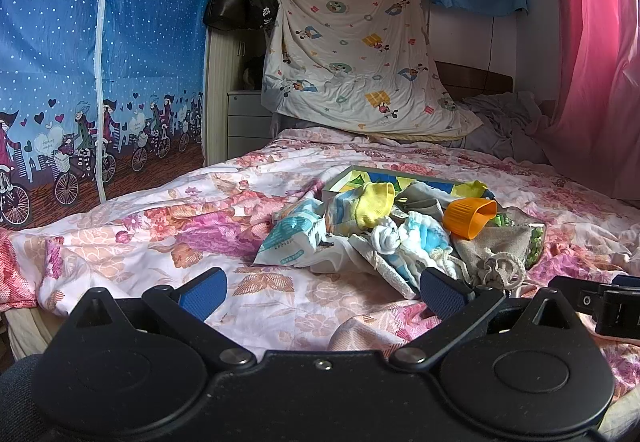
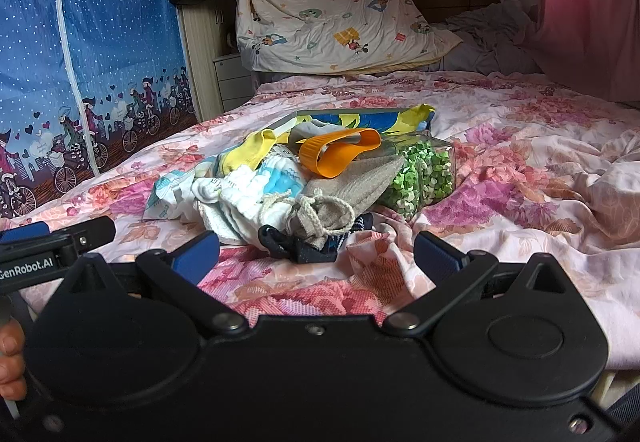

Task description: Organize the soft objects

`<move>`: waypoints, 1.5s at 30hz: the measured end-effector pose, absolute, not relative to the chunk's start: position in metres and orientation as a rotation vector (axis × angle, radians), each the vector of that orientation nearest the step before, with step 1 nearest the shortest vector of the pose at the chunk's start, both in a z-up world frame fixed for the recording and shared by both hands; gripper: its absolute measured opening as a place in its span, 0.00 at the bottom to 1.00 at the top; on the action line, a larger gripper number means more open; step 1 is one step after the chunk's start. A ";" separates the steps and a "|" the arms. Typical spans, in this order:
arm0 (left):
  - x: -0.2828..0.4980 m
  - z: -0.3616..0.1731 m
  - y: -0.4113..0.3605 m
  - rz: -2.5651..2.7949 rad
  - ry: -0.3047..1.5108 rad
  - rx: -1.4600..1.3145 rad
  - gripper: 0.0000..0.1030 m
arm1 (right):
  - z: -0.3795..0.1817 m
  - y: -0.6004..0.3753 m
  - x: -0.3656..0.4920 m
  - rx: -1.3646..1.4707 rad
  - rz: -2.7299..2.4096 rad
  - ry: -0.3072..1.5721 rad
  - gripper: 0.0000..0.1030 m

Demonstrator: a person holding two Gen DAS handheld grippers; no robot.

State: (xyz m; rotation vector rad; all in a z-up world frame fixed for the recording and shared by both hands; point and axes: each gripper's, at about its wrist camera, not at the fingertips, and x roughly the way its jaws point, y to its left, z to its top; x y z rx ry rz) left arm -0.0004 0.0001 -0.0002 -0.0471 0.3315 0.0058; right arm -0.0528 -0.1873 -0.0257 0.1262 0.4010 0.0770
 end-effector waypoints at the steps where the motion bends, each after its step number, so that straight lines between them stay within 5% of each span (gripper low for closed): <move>1: 0.000 0.000 0.000 0.006 0.331 -0.047 0.99 | -0.026 -0.187 -0.053 0.126 0.077 0.402 1.00; 45: 0.022 0.003 0.005 -0.078 0.367 -0.022 0.99 | -0.021 -0.189 -0.045 0.038 0.096 0.441 1.00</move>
